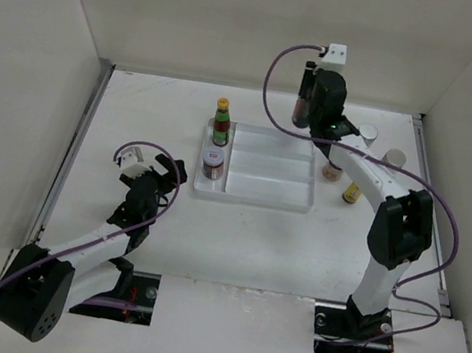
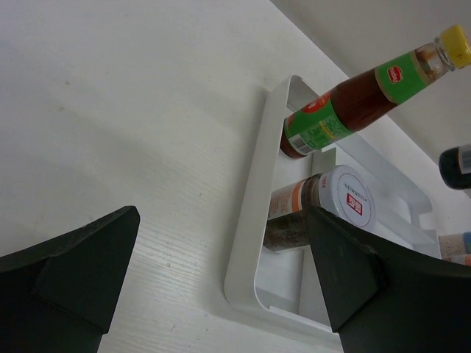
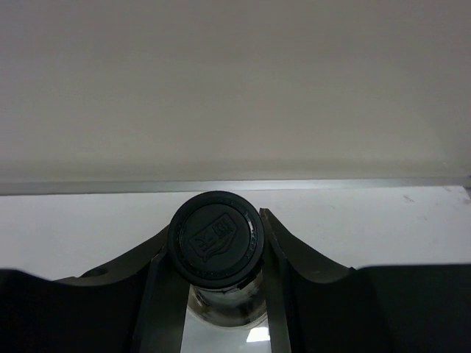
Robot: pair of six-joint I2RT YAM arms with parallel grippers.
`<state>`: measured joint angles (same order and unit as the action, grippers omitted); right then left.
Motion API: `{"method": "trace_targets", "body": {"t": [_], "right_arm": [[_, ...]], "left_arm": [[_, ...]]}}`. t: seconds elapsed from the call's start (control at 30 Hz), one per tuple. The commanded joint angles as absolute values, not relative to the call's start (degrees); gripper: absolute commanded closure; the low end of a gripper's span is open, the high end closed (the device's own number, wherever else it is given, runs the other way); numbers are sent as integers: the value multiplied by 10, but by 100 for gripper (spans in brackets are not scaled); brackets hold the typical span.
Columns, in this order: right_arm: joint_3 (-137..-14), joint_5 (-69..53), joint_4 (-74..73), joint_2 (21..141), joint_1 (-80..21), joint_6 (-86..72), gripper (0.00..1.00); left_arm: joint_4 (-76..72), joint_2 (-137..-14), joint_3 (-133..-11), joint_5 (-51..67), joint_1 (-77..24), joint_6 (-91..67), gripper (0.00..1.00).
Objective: Organize the condiment bottles
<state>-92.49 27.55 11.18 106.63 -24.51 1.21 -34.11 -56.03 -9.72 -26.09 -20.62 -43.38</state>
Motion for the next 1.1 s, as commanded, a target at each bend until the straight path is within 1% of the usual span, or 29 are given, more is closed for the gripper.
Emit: {"method": "trace_targets", "body": {"t": [0.0,0.17,0.37,0.57,0.8,1.0,1.07], "right_arm": [[-960,242,215,1026,-299,-9,73],[-1006,210,219,1067,-334,-30,72],[-1030,194,224,1106,-352,-61,72],[-1020,188,228,1127,-358,-75,71],[-962,185,248,1124,-363,-80,70],[-917,193,258,1121,-377,-72,62],[-907,194,259,1115,-378,-76,54]], "left_arm": [[-374,-557,-98,-250,-202,-443,0],[-375,-563,-98,-239,-197,-445,0],[-374,-557,-95,-234,-190,-446,0],[-376,-568,-98,-229,-189,-449,0],[-377,-570,-98,-226,-187,-452,0],[-377,-571,-99,-223,-186,-454,0],[-377,-575,-100,-223,-186,-454,0]]}}
